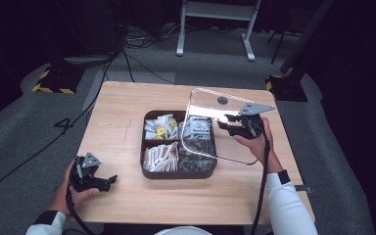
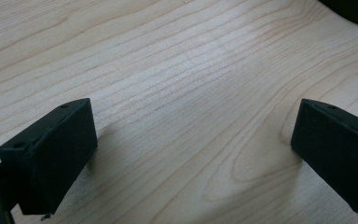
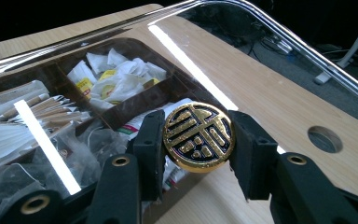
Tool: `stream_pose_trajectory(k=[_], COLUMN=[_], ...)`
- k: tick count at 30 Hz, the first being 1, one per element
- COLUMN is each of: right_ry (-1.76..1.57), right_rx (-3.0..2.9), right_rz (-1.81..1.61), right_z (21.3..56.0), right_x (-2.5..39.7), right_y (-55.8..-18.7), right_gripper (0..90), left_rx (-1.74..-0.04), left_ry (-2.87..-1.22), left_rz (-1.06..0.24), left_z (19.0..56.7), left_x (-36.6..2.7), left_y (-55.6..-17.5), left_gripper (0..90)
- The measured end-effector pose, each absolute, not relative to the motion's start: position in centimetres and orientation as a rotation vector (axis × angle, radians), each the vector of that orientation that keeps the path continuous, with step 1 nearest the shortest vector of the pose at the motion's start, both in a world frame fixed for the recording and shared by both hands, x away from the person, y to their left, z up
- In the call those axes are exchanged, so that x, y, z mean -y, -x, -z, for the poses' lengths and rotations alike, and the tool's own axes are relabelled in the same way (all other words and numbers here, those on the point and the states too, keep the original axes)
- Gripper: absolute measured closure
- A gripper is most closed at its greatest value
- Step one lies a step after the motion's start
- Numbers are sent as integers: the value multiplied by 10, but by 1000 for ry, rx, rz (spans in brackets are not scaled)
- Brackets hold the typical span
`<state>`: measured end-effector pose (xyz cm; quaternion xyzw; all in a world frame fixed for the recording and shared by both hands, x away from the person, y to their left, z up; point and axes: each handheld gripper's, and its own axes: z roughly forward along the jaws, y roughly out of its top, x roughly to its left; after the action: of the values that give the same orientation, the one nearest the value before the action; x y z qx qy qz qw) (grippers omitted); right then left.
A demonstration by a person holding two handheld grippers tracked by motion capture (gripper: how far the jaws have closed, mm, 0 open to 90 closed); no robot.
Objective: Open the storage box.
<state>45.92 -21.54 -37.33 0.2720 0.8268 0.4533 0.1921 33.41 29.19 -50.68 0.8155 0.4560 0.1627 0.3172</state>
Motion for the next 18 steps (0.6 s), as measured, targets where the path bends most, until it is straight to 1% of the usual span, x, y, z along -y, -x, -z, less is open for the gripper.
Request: stream_pose_trajectory(k=[5, 18], right_ry=[-798, -882], right_rx=[-2299, -2270], right_rz=[-1265, -1224], right_z=[372, 380], right_x=[235, 270], right_y=[-457, -457], right_gripper=[588, 588], left_rx=[-1200, -1200], left_ry=[-2146, -2146], left_rz=[-428, -428], left_z=[507, 507], left_x=[-292, -292], left_y=[-334, -334], left_gripper=[4, 4])
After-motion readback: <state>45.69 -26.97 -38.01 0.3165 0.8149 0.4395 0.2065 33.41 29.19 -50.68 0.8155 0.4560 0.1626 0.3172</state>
